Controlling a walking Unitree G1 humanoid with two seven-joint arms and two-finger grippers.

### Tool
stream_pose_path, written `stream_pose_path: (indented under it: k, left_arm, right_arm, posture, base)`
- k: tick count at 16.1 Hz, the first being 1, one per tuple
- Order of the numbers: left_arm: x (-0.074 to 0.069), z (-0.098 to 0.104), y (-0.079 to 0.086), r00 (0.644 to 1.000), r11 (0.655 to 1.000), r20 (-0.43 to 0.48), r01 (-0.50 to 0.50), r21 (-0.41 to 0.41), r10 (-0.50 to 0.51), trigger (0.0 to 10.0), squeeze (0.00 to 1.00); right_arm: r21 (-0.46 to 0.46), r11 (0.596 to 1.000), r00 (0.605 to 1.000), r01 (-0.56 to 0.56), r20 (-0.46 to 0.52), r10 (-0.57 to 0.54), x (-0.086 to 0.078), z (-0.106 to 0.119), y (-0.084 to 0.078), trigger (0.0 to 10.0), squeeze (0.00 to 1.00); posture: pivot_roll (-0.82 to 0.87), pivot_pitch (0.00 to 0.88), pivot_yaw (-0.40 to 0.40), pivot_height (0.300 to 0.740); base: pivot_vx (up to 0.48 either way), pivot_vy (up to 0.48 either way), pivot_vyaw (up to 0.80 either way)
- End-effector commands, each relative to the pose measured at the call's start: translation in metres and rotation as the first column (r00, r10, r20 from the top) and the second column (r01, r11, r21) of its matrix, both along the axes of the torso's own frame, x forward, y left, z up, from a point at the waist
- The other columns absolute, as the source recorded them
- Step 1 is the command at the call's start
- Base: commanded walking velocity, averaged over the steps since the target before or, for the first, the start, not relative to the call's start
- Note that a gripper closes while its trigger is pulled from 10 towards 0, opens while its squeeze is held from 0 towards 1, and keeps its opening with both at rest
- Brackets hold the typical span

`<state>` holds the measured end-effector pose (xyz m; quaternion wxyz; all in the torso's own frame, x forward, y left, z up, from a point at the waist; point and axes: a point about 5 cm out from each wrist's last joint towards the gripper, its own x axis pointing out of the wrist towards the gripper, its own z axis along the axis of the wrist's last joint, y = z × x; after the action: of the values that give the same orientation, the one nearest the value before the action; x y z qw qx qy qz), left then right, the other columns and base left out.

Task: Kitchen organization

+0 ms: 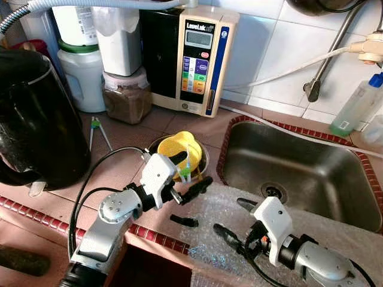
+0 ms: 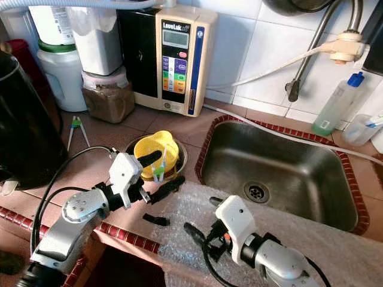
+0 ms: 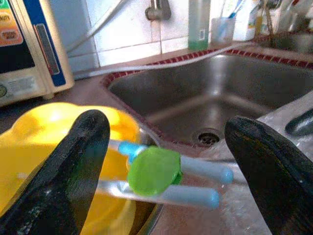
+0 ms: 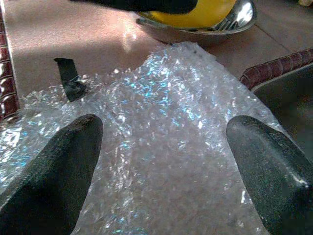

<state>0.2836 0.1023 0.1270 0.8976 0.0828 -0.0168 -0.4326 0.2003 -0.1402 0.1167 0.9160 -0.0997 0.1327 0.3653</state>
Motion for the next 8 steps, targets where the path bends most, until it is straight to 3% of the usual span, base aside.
stream_pose_path:
  k: [1,2,3,5,8]
  left_arm:
    - [0.002,0.002,0.000,1.000,1.000,0.025,0.009,0.028,-0.009,10.0,0.00]
    - [0.002,0.002,0.000,1.000,0.999,0.028,0.011,0.035,-0.012,10.0,0.00]
    - [0.003,0.002,0.001,0.999,1.000,0.034,0.003,0.031,-0.004,6.1,0.00]
    - [0.007,0.000,0.004,0.999,0.998,0.047,-0.022,0.063,0.019,0.0,0.00]
    - [0.012,0.001,0.009,0.995,0.994,0.070,-0.076,0.075,0.071,0.0,0.00]
  right_arm:
    - [-0.017,1.000,1.000,0.007,0.019,-0.006,0.001,0.004,-0.002,10.0,0.00]
    - [-0.021,1.000,1.000,0.007,0.020,-0.006,0.001,0.004,-0.002,10.0,0.00]
    - [-0.025,1.000,1.000,0.010,0.025,-0.009,0.001,0.005,-0.003,10.0,0.00]
    - [-0.016,0.999,0.999,0.027,0.037,-0.027,0.003,0.009,-0.004,10.0,0.00]
    - [0.062,0.997,0.994,0.052,0.089,-0.057,0.008,0.022,-0.004,10.0,0.00]
  posture:
    - [0.07,0.000,-0.060,0.740]
    - [0.07,0.000,-0.059,0.740]
    - [0.07,0.000,-0.059,0.740]
    - [0.07,0.000,-0.062,0.740]
    - [0.06,0.000,-0.064,0.740]
  base:
    - [0.000,0.000,0.00]
    - [0.000,0.000,0.00]
    - [0.000,0.000,0.00]
    - [0.000,0.000,0.00]
    - [0.000,0.000,0.00]
